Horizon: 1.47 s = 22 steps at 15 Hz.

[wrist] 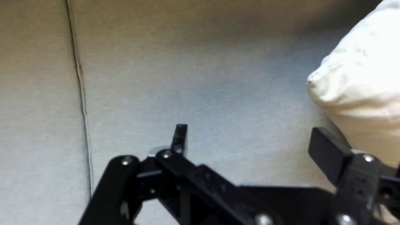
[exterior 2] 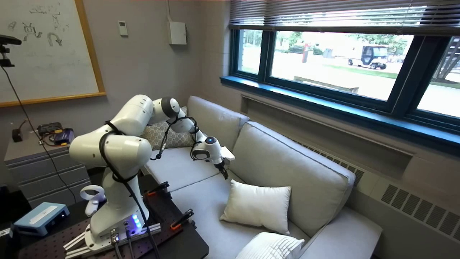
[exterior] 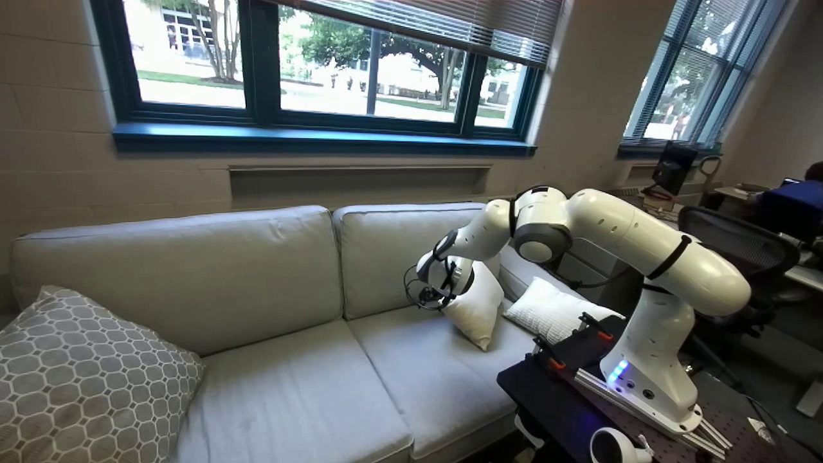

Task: Move the small pillows to the left arm of the sofa

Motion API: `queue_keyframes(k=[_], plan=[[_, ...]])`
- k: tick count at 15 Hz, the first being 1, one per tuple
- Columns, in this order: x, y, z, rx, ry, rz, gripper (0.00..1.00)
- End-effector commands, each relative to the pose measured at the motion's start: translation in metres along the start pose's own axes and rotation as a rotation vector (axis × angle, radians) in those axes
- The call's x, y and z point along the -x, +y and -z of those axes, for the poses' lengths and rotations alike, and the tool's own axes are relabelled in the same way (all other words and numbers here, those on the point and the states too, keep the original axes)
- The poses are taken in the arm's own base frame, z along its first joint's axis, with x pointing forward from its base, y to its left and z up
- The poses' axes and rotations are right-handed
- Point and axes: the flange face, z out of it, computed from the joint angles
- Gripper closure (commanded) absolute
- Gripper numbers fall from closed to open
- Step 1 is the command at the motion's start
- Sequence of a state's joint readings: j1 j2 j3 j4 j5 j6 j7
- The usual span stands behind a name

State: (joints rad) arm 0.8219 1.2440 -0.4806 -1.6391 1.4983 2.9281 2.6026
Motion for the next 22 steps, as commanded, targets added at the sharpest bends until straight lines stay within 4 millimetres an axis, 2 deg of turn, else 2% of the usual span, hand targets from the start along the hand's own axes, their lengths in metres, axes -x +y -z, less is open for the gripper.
queue_keyframes(k=[1, 4, 7, 8, 10, 11, 14, 16, 18, 21, 22], plan=[[0.012, -0.026, 0.018, -0.043, -0.025, -0.035, 0.0], [0.034, -0.048, 0.02, -0.043, -0.062, -0.093, 0.0], [0.043, -0.072, 0.005, -0.027, -0.044, -0.164, 0.0], [0.051, -0.083, 0.008, -0.022, -0.058, -0.196, 0.0], [0.047, -0.102, -0.01, -0.02, -0.039, -0.254, 0.0], [0.056, -0.111, -0.007, -0.005, -0.05, -0.291, 0.0], [0.041, -0.137, -0.031, -0.01, -0.027, -0.384, 0.0], [0.04, -0.151, -0.033, -0.004, -0.029, -0.442, 0.0], [0.025, -0.157, -0.047, -0.02, -0.015, -0.47, 0.0], [0.015, -0.166, -0.054, -0.023, 0.006, -0.5, 0.0], [0.01, -0.169, -0.057, -0.03, 0.013, -0.498, 0.25]])
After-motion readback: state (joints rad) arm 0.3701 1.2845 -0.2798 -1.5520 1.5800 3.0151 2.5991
